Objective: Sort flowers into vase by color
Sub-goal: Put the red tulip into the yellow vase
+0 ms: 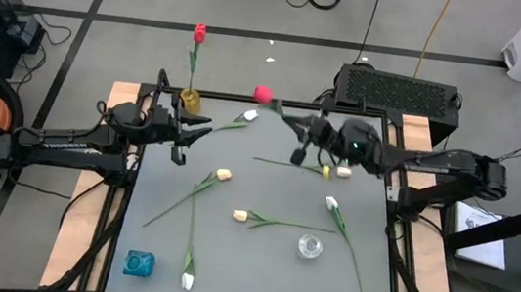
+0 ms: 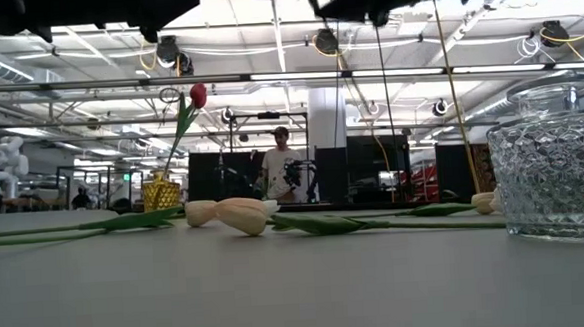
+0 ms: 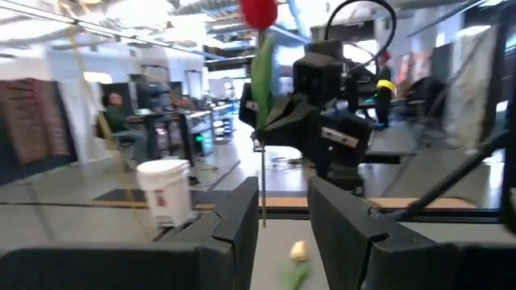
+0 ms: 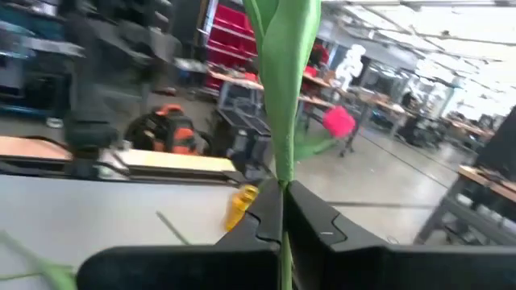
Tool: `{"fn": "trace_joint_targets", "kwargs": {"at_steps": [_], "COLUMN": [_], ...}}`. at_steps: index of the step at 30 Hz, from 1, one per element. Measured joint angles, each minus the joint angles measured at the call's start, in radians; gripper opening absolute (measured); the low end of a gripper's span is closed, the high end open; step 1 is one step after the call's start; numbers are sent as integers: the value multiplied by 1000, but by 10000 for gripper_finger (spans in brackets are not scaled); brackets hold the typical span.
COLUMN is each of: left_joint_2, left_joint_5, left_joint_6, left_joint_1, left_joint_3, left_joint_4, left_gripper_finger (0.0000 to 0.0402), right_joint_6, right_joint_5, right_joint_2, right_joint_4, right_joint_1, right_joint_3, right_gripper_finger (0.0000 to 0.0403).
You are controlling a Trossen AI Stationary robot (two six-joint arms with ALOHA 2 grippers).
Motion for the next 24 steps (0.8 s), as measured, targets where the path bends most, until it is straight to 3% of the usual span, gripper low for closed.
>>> {"fn": "trace_joint_targets", "kwargs": {"at_steps": [9, 13, 24], "left_joint_2": [5, 26, 194], "left_joint_5": [-119, -131, -143], "left_joint_6": [75, 69, -54], "left_joint_1": [0, 0, 0], "left_joint_3": [0, 0, 0], "left_joint_4": [15, 17, 161], "left_gripper_finger": [116, 116, 116], "right_joint_6": [44, 65, 120], "right_joint_5": [-358, -428, -648], "right_joint_2": [205, 283, 366], "right_joint_4": [322, 447, 381], "right_joint_1": [-227, -250, -208], "right_joint_3": [0, 1, 105], "right_gripper_finger": [0, 0, 0]}}
